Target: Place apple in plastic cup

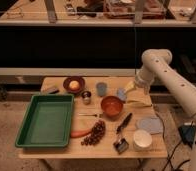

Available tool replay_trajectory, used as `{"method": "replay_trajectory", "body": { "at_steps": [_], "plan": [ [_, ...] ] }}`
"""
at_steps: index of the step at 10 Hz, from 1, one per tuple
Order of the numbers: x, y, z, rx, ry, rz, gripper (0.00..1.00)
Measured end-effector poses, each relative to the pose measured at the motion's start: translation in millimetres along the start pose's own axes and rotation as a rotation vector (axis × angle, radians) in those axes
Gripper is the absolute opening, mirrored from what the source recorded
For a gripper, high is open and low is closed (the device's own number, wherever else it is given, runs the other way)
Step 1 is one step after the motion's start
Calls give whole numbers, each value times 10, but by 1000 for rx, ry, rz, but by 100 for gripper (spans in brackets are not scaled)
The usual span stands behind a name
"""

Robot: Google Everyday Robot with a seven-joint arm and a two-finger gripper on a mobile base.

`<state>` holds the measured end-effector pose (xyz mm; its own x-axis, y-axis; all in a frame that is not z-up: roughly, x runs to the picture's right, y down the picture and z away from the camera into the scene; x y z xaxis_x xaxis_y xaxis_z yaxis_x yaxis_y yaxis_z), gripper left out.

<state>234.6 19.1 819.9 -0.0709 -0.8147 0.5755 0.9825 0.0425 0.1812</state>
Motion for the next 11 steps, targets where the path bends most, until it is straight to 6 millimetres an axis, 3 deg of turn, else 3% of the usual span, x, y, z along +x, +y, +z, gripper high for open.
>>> {"method": "replay_trajectory", "body": {
  "at_steps": [5, 8, 10, 11],
  "plan": [
    [46, -33, -34, 0, 28, -12, 75],
    [468, -197, -208, 3, 158, -69, 75],
    [915, -435, -332, 19, 273, -124, 75],
    [1111, -668, -355, 38, 339, -156, 75]
  ]
}}
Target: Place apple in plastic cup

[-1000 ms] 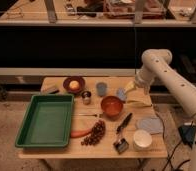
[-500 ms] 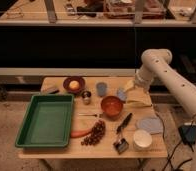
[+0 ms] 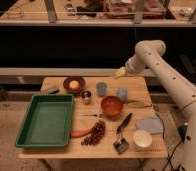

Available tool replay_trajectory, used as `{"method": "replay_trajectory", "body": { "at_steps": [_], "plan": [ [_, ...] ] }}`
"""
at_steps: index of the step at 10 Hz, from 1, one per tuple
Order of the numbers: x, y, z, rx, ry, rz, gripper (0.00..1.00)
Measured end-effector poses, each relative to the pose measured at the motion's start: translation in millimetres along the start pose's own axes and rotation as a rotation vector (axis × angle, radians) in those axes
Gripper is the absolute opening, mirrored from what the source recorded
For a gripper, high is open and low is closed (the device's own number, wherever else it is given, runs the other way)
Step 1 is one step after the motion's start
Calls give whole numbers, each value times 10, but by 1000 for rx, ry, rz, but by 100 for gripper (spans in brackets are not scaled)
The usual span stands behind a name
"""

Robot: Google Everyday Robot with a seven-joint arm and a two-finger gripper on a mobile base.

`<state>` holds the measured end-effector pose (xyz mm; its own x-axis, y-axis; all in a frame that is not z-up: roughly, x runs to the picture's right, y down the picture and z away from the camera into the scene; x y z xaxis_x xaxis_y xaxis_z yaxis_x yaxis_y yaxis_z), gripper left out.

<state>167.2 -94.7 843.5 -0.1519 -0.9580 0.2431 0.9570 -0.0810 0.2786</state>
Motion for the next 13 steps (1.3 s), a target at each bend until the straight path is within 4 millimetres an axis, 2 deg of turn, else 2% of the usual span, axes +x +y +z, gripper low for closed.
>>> {"method": "replay_trajectory", "body": {
  "at_steps": [2, 3, 4, 5, 10, 11, 13],
  "plan": [
    [268, -436, 117, 64, 123, -70, 75],
    [322, -669, 178, 115, 155, -126, 75],
    [359, -799, 192, 143, 176, -158, 75],
    [373, -874, 207, 160, 188, -177, 75],
    [421, -858, 177, 181, 182, -202, 75],
    [456, -943, 180, 194, 181, -258, 75],
    [479, -1246, 270, 222, 179, -372, 75]
  ]
}}
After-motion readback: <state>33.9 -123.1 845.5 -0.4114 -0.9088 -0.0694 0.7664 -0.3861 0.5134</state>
